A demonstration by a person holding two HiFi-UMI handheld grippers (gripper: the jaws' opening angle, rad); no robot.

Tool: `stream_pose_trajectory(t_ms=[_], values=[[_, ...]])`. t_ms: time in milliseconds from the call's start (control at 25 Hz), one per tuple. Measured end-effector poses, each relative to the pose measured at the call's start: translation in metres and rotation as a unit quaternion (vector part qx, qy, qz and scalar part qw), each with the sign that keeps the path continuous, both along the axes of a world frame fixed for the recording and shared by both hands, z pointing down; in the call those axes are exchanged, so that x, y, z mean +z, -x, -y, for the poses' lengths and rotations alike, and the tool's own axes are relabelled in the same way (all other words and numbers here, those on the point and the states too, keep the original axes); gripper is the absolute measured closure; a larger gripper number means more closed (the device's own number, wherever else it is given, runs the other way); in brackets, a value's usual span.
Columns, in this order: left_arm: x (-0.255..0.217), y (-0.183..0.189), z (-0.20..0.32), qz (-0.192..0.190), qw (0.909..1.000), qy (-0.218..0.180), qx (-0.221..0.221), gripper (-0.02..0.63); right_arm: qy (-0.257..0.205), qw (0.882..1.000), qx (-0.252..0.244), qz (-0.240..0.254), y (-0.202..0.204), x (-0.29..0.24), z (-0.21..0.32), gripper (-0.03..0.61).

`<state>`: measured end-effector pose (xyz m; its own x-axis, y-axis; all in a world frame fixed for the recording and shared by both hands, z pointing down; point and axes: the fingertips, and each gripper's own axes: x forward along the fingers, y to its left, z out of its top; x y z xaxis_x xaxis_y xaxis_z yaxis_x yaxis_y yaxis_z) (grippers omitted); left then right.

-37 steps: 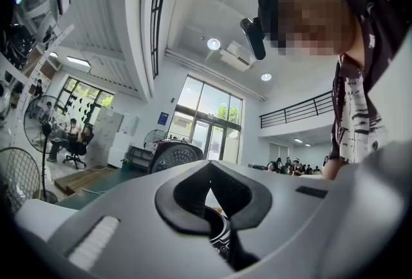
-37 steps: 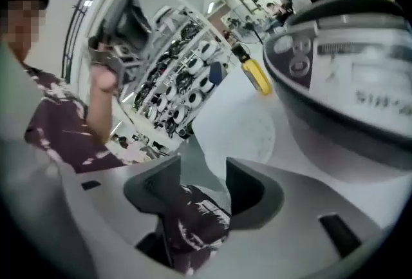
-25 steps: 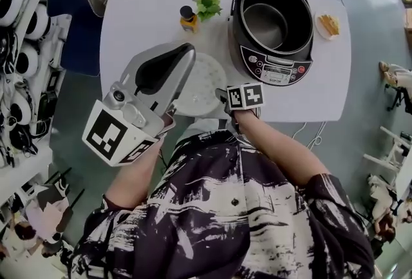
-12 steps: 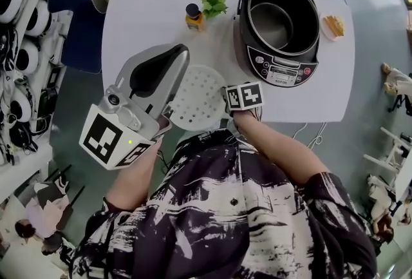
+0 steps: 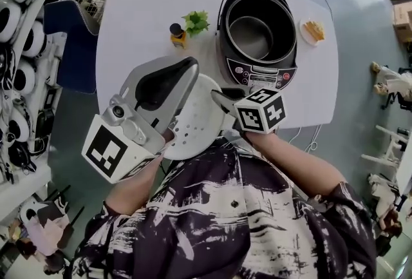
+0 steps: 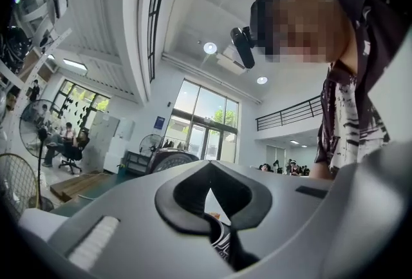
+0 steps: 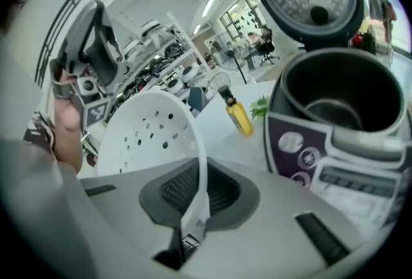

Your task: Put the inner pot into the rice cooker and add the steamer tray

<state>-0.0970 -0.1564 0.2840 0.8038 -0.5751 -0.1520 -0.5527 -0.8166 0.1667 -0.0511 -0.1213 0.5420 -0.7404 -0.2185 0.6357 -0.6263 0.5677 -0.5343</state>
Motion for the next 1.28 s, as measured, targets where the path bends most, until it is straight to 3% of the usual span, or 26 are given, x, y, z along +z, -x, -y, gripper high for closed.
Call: stream_pose_trajectory(t_ms=[120, 320, 440, 600, 760, 960, 1280], values=[[-0.021, -0.026, -0.012, -0.006, 0.9994, -0.02, 0.029, 0.609, -0.051, 0.998, 0.021, -0.005, -0.042, -0.042, 0.028, 0.568], [-0.038, -0.071, -0.022, -0.005, 0.9968, -0.042, 0.068, 0.609, -0.087, 0.991, 0.098, -0.029, -0.138, -0.08, 0.09, 0.569], [-0.045, -0.094, -0.024, 0.009, 0.9952, -0.056, 0.079, 0.609, -0.092, 0.984, 0.144, -0.051, -0.191, -0.09, 0.132, 0.568], [-0.042, -0.116, -0.022, 0.024, 0.9949, -0.056, 0.08, 0.609, -0.073, 0.978, 0.175, -0.082, -0.232, -0.081, 0.179, 0.568], [-0.037, -0.134, -0.021, 0.03, 0.9954, -0.046, 0.078, 0.609, -0.055, 0.969, 0.202, -0.131, -0.259, -0.052, 0.205, 0.568], [-0.032, -0.139, -0.017, 0.032, 0.9963, -0.038, 0.07, 0.609, -0.035, 0.957, 0.241, -0.158, -0.269, -0.021, 0.215, 0.568], [-0.03, -0.142, -0.01, 0.027, 0.9969, -0.033, 0.066, 0.609, -0.047, 0.945, 0.236, -0.223, -0.265, 0.0, 0.214, 0.566]])
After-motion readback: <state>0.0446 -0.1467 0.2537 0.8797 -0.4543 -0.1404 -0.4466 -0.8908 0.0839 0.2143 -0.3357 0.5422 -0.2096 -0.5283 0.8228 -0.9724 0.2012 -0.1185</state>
